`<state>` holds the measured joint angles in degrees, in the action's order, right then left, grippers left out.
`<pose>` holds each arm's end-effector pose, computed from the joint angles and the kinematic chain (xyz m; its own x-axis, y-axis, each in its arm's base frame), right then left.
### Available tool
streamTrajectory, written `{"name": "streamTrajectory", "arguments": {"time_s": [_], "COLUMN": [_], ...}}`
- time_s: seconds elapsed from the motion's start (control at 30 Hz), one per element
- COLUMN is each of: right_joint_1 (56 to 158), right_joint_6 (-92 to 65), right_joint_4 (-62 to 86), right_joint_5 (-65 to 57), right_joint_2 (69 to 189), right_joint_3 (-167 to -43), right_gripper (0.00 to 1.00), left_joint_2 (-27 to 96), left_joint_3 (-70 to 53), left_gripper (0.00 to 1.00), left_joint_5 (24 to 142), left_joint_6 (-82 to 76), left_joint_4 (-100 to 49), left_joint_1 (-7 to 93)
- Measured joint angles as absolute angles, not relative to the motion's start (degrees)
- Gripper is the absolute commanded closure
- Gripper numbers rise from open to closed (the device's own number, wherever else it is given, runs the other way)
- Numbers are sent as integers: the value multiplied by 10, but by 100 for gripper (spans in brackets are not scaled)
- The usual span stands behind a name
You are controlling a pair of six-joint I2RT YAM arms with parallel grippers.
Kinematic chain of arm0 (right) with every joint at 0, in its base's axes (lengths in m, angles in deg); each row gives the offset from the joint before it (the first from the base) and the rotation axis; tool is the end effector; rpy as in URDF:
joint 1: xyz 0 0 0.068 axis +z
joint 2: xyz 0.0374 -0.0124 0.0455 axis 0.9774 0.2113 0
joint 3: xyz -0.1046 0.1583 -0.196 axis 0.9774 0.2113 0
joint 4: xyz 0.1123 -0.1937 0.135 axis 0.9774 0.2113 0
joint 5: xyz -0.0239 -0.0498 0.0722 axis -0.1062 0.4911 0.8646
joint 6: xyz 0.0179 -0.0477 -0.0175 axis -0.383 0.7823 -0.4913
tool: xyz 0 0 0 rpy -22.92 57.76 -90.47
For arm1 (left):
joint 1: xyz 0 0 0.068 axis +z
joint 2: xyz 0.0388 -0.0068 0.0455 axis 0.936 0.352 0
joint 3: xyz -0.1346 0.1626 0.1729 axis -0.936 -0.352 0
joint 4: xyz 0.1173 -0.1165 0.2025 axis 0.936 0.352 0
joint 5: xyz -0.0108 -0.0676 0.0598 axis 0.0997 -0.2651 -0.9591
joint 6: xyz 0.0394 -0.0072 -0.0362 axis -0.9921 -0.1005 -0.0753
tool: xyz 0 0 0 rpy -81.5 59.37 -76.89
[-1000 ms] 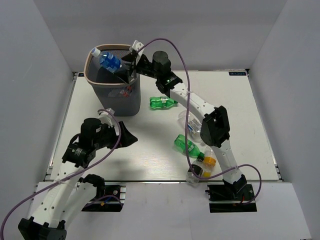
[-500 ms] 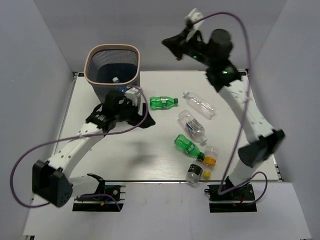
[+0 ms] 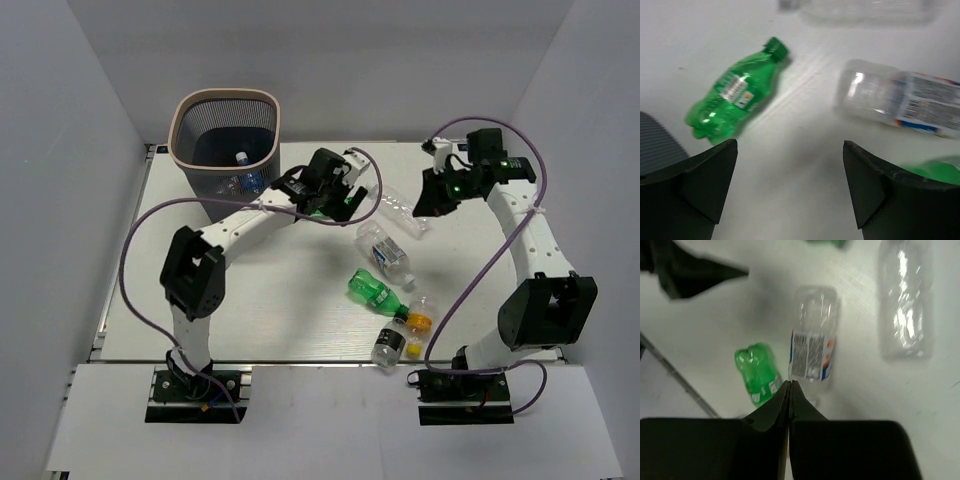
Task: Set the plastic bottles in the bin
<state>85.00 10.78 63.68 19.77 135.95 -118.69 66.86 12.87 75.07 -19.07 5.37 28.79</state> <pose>0.3154 0.0588 0.3623 -0.5998 -0.3354 -0.7265 -0.6499 0.7339 0.1977 0.3286 -0.2820 0.2878 -0.4626 0.5023 -0.7305 0.6950 0.7171 0.0529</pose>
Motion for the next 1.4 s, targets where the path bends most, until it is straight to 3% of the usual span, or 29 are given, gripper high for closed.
{"name": "streamTrajectory", "arguments": {"time_s": [0.23,0.27,0.37,0.4,0.8,0.9,0.93,1.0,1.03,1.1,1.13,1.17,1.4], "right_joint_1": [776,769,751,745,724,720,719,718,718,718,718,718,718], "right_joint_6": [131,134,144,149,186,190,190,190,188,186,186,181,188], "right_joint_4": [674,676,679,681,700,700,700,697,697,689,685,680,611], "right_joint_5": [270,281,304,310,331,337,341,347,348,352,353,353,325], "right_joint_2": [1302,1290,1266,1262,1220,1212,1211,1211,1211,1212,1212,1213,1226], "right_joint_3": [-1094,-1083,-1058,-1052,-1015,-1011,-1007,-999,-996,-989,-987,-985,-955], "right_gripper": [100,87,62,60,58,58,58,58,56,52,34,11,10], "left_joint_2": [763,774,807,817,909,911,911,911,911,907,904,898,820], "left_joint_3": [181,187,210,216,259,256,255,253,253,249,247,242,237], "left_gripper": [2,2,2,1,1,11,21,32,44,51,55,56,61], "left_joint_5": [633,626,613,612,640,652,656,663,664,666,669,673,722], "left_joint_6": [-256,-263,-282,-289,-354,-355,-354,-351,-348,-343,-339,-335,-263], "left_joint_4": [50,49,41,36,2,3,3,1,0,-1,2,3,41], "left_joint_1": [300,301,306,307,315,324,326,329,330,329,327,325,303]}}
